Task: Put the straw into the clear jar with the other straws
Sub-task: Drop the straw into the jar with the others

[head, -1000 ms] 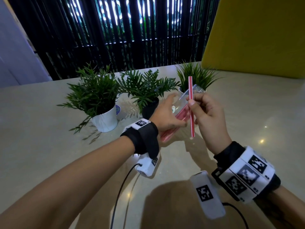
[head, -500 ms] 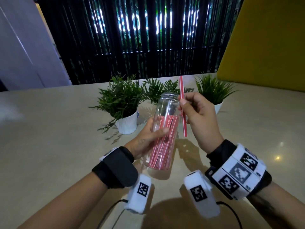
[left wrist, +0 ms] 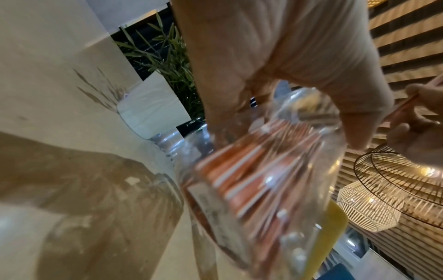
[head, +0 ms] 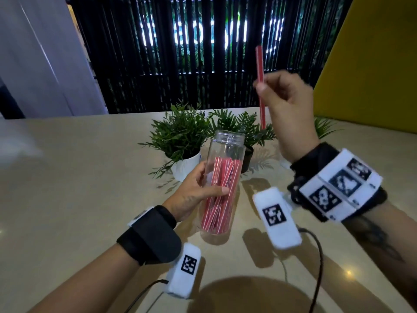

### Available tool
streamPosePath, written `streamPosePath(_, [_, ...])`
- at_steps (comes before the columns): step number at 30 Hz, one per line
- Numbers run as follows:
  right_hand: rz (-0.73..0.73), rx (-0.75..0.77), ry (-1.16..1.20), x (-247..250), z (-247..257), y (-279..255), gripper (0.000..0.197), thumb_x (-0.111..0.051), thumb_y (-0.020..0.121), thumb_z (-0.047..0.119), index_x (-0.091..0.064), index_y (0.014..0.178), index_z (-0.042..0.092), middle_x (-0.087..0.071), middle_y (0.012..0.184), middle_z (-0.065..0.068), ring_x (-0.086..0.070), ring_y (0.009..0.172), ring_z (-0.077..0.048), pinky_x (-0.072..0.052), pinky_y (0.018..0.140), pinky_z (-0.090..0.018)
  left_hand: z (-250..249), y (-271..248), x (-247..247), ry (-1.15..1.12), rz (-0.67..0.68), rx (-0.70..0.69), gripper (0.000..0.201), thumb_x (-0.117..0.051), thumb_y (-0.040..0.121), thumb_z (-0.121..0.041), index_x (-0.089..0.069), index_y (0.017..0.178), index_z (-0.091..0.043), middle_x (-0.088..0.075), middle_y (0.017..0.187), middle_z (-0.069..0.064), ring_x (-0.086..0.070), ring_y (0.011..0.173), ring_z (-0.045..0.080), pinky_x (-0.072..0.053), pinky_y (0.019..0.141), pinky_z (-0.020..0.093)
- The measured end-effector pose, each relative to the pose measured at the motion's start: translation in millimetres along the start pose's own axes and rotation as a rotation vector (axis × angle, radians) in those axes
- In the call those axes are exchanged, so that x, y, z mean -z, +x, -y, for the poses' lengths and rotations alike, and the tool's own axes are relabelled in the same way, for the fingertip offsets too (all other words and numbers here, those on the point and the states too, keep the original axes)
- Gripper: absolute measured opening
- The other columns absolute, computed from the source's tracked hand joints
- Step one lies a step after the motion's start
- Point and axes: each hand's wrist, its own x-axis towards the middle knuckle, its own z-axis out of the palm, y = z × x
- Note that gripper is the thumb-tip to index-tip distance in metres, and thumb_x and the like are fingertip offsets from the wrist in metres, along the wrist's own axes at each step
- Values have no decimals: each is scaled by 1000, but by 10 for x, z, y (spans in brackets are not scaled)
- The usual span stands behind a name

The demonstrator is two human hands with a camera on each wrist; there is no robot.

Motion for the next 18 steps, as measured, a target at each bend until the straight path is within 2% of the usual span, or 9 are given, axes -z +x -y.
streamPosePath(3, [9,-17,43,-85,79,185,20,-53,85,15,-51,68,26,-48,70,9,-45,69,-5,-43,71,-22,-23,-50,35,32,-32,-5,75,-77,56,-17,-46,125,-18,-61,118,6,-58,113,26,-48,100,41])
streamPosePath(5, [24,-39,68,-158,79,225,20,-53,84,11,-51,69,25,-48,69,9,-45,67,-4,-43,68,-20,-53,-71,50,67,-38,-17,75,-79,55,-17,-47,124,-19,-61,122,6,-57,116,24,-47,100,42])
streamPosePath(8, [57,-78,93,-271,68,184,20,-56,81,7,-49,72,24,-46,68,7,-46,67,-5,-49,75,-24,-128,-105,49,109,-50,-38,75,-79,52,-20,-49,121,-19,-64,115,-4,-61,107,11,-50,94,32])
streamPosePath(10, [105,-119,82,-323,56,134,19,-57,81,7,-50,72,23,-46,69,6,-48,70,-9,-50,81,-30,-173,-120,56,116,-60,-44,75,-79,50,-22,-48,119,-20,-64,112,-6,-62,106,11,-50,94,32])
streamPosePath(12, [189,-159,55,-359,33,63,16,-58,81,8,-52,74,21,-49,69,6,-52,72,-10,-51,85,-34,-195,-130,72,117,-80,-49,76,-79,50,-22,-48,119,-20,-62,116,-2,-60,111,16,-48,98,38])
streamPosePath(15, [298,-154,-13,-389,-22,-64,6,-60,81,16,-56,76,16,-53,71,2,-53,72,-13,-50,83,-39,-205,-143,104,116,-98,-58,74,-80,51,-19,-48,118,-21,-61,118,2,-56,115,24,-44,102,47])
streamPosePath(18, [311,-123,-78,-361,-18,-100,21,-62,79,35,-61,81,13,-61,79,-3,-56,77,-18,-49,81,-41,-220,-155,124,126,-105,-63,76,-80,51,-20,-48,120,-21,-61,116,-4,-55,116,22,-43,103,47])
